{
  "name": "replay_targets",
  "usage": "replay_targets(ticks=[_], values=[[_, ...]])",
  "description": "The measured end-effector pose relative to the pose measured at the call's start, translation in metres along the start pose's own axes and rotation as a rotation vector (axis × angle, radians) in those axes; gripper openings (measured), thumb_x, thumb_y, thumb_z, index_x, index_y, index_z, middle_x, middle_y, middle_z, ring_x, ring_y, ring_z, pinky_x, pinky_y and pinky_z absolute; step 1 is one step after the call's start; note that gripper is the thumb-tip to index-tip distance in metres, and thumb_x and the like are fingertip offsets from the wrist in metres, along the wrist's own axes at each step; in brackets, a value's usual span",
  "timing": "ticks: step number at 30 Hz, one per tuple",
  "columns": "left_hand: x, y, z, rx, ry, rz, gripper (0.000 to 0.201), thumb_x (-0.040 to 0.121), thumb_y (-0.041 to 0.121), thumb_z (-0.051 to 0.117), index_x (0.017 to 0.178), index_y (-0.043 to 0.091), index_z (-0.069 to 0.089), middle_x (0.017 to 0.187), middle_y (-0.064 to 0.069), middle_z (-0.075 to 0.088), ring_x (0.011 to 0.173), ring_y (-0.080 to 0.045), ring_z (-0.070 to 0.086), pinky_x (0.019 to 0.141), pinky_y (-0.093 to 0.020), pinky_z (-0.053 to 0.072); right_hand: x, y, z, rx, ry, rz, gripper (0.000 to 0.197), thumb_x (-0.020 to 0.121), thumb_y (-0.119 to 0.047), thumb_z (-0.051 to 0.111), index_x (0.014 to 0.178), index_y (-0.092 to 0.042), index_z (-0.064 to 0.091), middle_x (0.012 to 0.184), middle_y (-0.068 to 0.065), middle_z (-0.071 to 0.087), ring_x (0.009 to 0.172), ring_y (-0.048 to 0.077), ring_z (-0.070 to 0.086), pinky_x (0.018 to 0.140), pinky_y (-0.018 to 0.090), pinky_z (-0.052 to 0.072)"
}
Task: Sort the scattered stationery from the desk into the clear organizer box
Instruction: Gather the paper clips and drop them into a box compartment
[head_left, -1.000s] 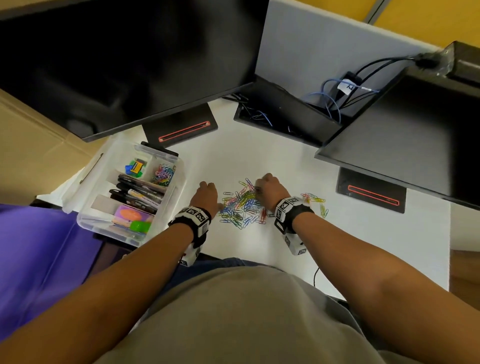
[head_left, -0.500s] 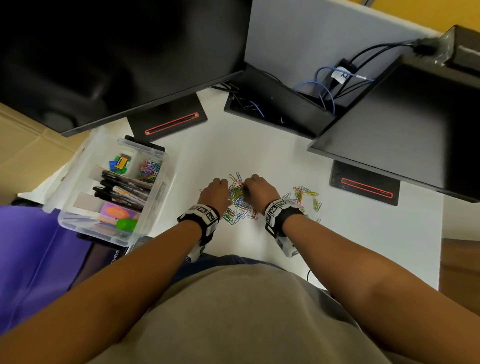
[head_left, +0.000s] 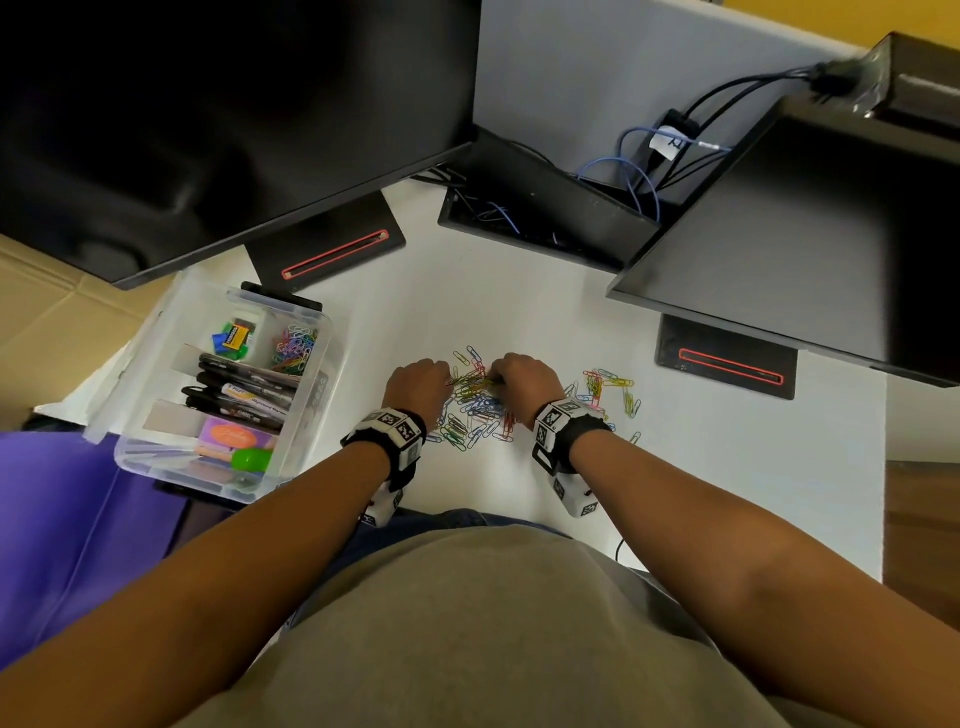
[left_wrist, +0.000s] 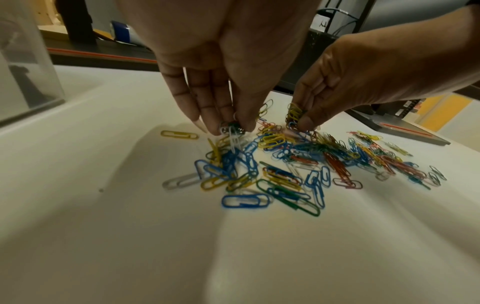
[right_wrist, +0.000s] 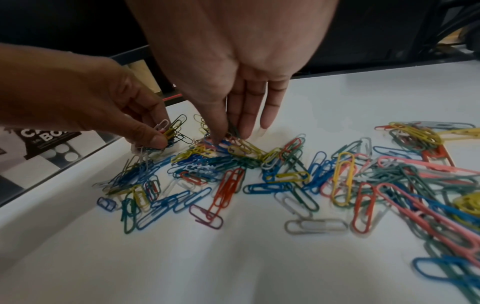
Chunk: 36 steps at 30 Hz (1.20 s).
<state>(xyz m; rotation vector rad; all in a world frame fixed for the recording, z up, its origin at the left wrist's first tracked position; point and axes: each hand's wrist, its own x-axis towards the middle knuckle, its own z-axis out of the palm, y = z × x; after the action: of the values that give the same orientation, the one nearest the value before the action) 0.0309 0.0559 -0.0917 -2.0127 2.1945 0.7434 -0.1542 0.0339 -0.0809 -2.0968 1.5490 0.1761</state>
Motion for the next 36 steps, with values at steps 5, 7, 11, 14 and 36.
replay_targets(ticks=[5, 7, 11, 14, 36], values=[[0.0, -0.001, -0.01, -0.014, 0.021, -0.012, 0.017, 0.097, 0.027, 0.052, 0.099, 0.013, 0.062, 0.095, -0.005, 0.064, 0.088, -0.027, 0.06, 0.081, -0.036, 0.041, -0.003, -0.002, -0.007, 0.051, 0.053, 0.03, 0.019, 0.095, -0.026, 0.06, 0.105, -0.013, 0.07, 0.105, 0.006, 0.066, 0.096, 0.027, 0.061, 0.08, 0.036, 0.05], [0.0, -0.001, -0.014, -0.039, 0.032, -0.016, 0.018, 0.097, 0.027, 0.053, 0.1, 0.013, 0.064, 0.095, -0.005, 0.065, 0.088, -0.027, 0.06, 0.08, -0.035, 0.041, -0.005, -0.003, -0.008, 0.088, 0.068, 0.058, 0.016, 0.093, -0.022, 0.06, 0.103, -0.014, 0.07, 0.104, 0.005, 0.066, 0.096, 0.025, 0.06, 0.079, 0.034, 0.05], [-0.003, -0.001, -0.026, -0.104, 0.064, -0.022, 0.018, 0.097, 0.027, 0.055, 0.099, 0.013, 0.067, 0.094, -0.005, 0.067, 0.086, -0.026, 0.061, 0.077, -0.033, 0.043, -0.007, -0.005, -0.012, 0.165, 0.124, 0.106, 0.015, 0.093, -0.014, 0.058, 0.1, -0.013, 0.07, 0.102, 0.005, 0.067, 0.093, 0.024, 0.061, 0.076, 0.03, 0.048], [-0.005, 0.0, -0.037, -0.144, 0.077, -0.03, 0.017, 0.096, 0.027, 0.057, 0.098, 0.013, 0.068, 0.094, -0.006, 0.069, 0.086, -0.027, 0.062, 0.073, -0.032, 0.045, -0.007, -0.008, -0.018, 0.21, 0.168, 0.113, 0.015, 0.093, -0.015, 0.061, 0.102, -0.009, 0.072, 0.101, 0.009, 0.068, 0.092, 0.027, 0.063, 0.077, 0.03, 0.048], [-0.015, -0.015, -0.088, -0.35, 0.157, -0.023, 0.015, 0.09, 0.037, 0.066, 0.096, 0.024, 0.072, 0.091, -0.001, 0.072, 0.082, -0.022, 0.066, 0.08, -0.038, 0.055, -0.007, -0.053, -0.05, 0.347, 0.335, 0.106, 0.012, 0.091, -0.019, 0.067, 0.093, -0.008, 0.073, 0.092, 0.006, 0.07, 0.083, 0.022, 0.063, 0.071, 0.025, 0.043]])
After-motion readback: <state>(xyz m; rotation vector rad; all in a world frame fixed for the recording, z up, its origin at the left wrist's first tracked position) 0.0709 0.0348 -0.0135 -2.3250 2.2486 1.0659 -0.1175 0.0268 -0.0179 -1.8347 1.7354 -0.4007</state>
